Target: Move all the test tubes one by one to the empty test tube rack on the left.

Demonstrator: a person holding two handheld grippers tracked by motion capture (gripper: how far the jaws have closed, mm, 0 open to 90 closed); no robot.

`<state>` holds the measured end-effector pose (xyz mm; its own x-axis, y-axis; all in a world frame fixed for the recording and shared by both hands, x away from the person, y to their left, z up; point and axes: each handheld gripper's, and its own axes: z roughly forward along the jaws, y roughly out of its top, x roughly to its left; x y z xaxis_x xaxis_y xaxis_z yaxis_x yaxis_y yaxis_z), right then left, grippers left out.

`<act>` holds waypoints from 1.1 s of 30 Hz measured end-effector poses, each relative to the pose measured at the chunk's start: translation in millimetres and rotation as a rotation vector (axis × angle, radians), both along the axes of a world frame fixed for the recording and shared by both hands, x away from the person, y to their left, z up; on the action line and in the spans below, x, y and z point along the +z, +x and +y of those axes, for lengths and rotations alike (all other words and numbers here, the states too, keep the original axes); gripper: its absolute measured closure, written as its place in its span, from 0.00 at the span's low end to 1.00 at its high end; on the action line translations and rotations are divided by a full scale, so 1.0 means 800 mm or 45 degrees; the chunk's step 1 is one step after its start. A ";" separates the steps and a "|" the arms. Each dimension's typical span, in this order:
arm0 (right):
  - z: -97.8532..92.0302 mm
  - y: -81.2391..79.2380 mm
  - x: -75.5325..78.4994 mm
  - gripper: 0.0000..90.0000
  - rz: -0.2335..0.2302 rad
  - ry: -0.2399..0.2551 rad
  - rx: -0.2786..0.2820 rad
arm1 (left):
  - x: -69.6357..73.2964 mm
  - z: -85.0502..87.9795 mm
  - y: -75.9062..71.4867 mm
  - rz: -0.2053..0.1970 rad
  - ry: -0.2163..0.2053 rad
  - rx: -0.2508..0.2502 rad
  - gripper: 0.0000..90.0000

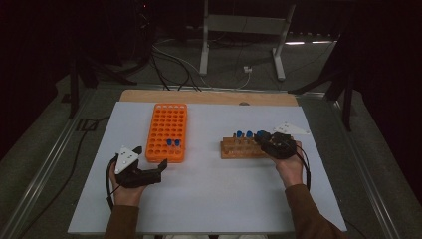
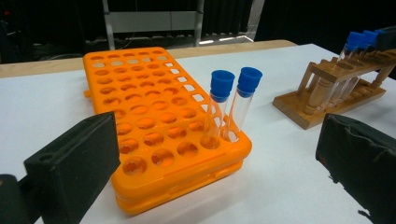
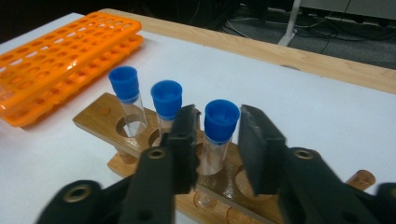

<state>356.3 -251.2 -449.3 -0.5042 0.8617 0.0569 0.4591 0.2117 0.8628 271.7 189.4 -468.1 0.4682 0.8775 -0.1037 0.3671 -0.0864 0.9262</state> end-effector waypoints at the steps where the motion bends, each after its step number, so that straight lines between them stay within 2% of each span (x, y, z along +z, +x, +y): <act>1: 0.001 0.001 -0.002 0.78 -0.002 -0.010 -0.001 | 0.000 0.000 0.000 0.000 -0.001 0.000 0.01; 6: 0.008 0.004 -0.008 0.83 0.007 -0.045 0.003 | -0.001 -0.002 0.000 0.003 0.007 0.002 0.01; 17: 0.016 0.004 -0.010 0.85 0.012 -0.065 0.010 | -0.002 -0.001 0.000 0.003 0.008 0.010 0.01; 24: 0.016 0.004 -0.009 0.86 0.016 -0.068 0.009 | -0.003 -0.002 0.000 0.004 0.015 0.011 0.01; 33: 0.011 -0.001 0.004 0.86 -0.024 -0.045 0.001 | -0.003 -0.003 0.000 0.005 0.021 0.013 0.01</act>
